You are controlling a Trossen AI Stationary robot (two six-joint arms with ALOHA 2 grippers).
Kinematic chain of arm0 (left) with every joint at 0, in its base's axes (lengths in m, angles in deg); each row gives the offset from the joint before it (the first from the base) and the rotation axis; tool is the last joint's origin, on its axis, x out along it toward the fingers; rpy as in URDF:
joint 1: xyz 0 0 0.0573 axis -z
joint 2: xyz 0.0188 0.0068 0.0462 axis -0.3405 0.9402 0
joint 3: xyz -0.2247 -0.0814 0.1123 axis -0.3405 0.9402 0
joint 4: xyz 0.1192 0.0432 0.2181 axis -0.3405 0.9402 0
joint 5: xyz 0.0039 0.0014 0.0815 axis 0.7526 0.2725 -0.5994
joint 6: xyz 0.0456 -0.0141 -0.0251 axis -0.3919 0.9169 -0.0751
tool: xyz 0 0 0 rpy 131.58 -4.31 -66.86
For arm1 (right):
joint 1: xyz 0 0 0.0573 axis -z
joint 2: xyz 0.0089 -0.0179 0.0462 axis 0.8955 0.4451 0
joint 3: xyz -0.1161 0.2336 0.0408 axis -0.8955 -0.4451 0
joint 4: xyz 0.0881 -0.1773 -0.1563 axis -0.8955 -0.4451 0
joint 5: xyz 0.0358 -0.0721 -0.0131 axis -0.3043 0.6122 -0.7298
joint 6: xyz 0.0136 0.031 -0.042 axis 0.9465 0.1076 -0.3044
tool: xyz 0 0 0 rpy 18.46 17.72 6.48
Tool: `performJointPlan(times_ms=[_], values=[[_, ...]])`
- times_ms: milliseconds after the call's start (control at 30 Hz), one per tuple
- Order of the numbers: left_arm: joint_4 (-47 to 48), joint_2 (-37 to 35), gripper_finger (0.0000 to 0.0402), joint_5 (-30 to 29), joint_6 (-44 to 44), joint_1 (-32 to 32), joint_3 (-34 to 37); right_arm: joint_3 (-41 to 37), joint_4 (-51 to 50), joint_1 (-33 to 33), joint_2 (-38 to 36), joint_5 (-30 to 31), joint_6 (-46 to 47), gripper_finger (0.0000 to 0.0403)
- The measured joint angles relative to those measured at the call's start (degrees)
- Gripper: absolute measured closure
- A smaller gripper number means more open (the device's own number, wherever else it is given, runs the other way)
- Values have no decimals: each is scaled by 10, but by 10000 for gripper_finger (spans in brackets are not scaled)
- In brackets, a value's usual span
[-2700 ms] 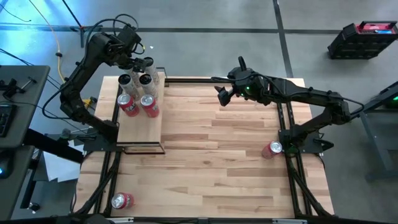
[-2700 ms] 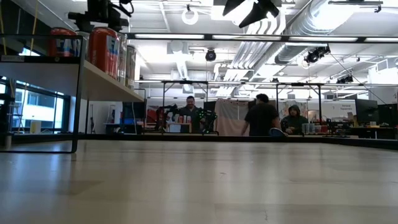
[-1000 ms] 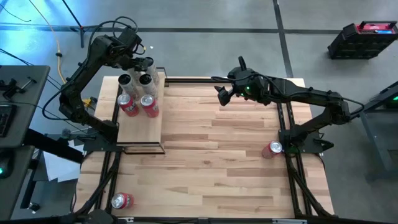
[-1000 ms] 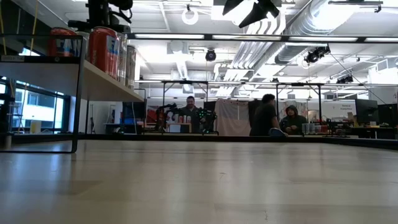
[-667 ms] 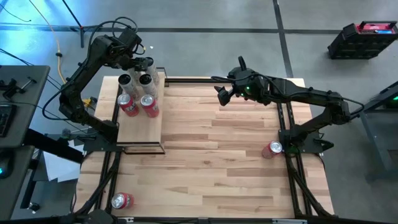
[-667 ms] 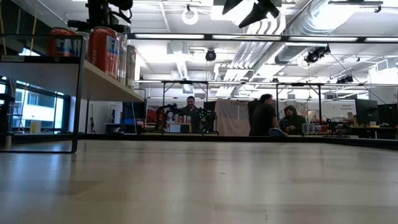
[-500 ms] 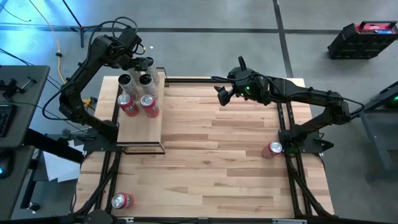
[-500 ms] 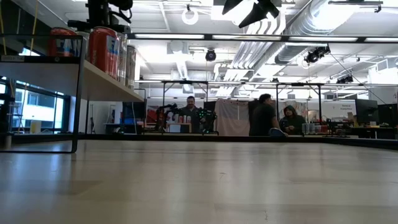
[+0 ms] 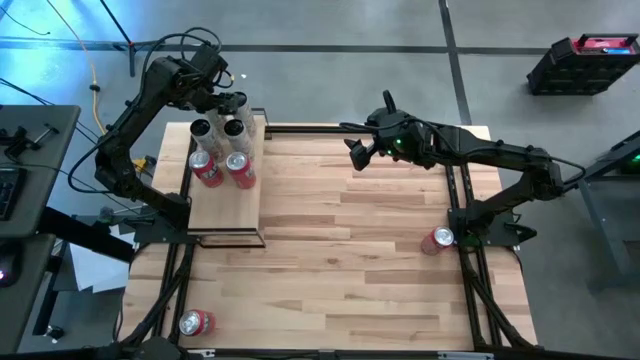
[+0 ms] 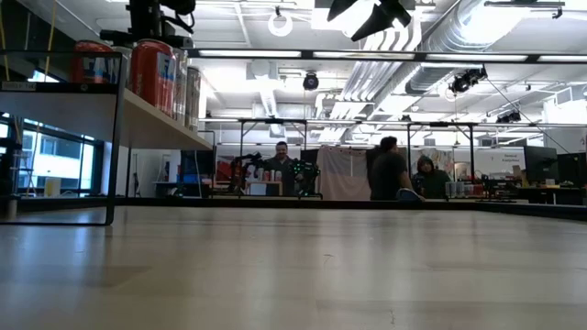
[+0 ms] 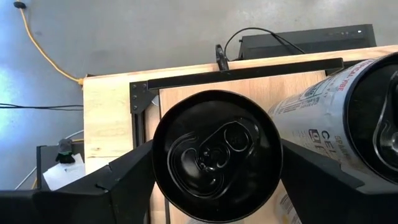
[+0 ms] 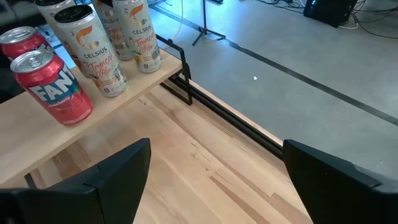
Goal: Place canned beverage on shelf
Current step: Adjust the white yellow soda cans
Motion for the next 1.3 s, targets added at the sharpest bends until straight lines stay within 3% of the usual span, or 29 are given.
performJointPlan(times_ms=[300, 733, 1067, 1300], values=[[2, -3, 95, 4, 0, 0, -2, 0, 0, 0, 0, -5, 0, 55], [60, -5, 95, 29, -8, 1, -91, 0, 0, 0, 0, -6, 0, 55], [57, -39, 95, 146, -36, 19, -135, 0, 0, 0, 0, -6, -1, 55], [57, -84, 95, 133, -14, 44, -135, 0, 0, 0, 0, -6, -2, 55]])
